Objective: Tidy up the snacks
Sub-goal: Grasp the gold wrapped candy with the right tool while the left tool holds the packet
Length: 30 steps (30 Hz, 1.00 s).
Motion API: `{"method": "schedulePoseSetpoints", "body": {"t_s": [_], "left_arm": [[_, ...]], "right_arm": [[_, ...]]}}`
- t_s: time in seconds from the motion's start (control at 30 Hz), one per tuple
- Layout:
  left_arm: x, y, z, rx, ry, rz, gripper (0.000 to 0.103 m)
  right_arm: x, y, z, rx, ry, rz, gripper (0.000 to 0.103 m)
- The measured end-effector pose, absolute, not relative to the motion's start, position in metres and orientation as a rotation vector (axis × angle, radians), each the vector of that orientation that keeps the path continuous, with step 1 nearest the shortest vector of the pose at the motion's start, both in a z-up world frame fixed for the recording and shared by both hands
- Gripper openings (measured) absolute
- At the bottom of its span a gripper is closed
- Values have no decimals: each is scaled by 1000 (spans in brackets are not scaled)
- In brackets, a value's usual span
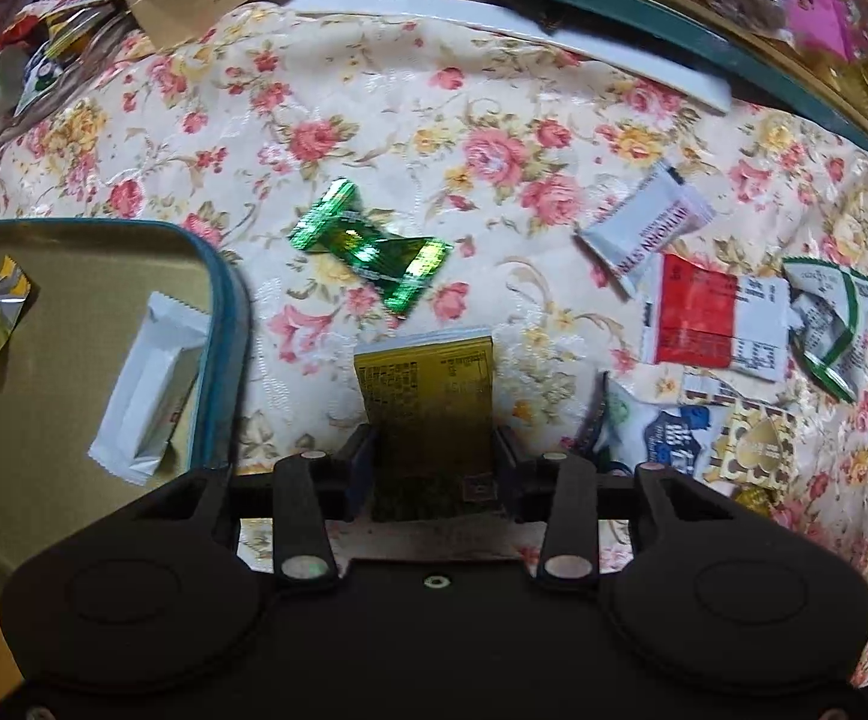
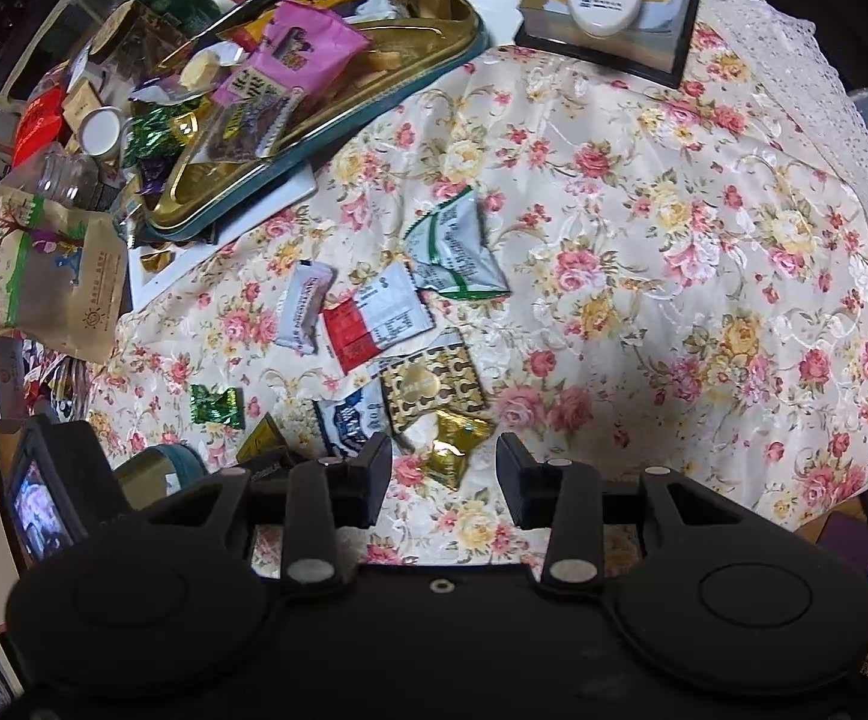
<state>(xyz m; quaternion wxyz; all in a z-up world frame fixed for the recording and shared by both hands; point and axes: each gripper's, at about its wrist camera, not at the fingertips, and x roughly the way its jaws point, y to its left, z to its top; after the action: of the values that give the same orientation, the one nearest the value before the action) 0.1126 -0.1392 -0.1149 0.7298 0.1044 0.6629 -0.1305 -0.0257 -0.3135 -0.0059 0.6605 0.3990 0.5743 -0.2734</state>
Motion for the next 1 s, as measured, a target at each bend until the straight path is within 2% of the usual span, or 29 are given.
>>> {"method": "schedulePoseSetpoints", "body": {"t_s": [0.27, 0.57, 1.0], "left_arm": [[93, -162, -100, 229, 1506, -373, 44], [72, -186, -53, 308, 1448, -424, 44], [75, -154, -34, 294, 1446, -475, 44]], "right_arm": [[-37, -331, -21, 940, 1322, -659, 42], [-29, -322, -47, 918, 1393, -664, 42], [-13, -299, -68, 917, 1380, -651, 42]]}}
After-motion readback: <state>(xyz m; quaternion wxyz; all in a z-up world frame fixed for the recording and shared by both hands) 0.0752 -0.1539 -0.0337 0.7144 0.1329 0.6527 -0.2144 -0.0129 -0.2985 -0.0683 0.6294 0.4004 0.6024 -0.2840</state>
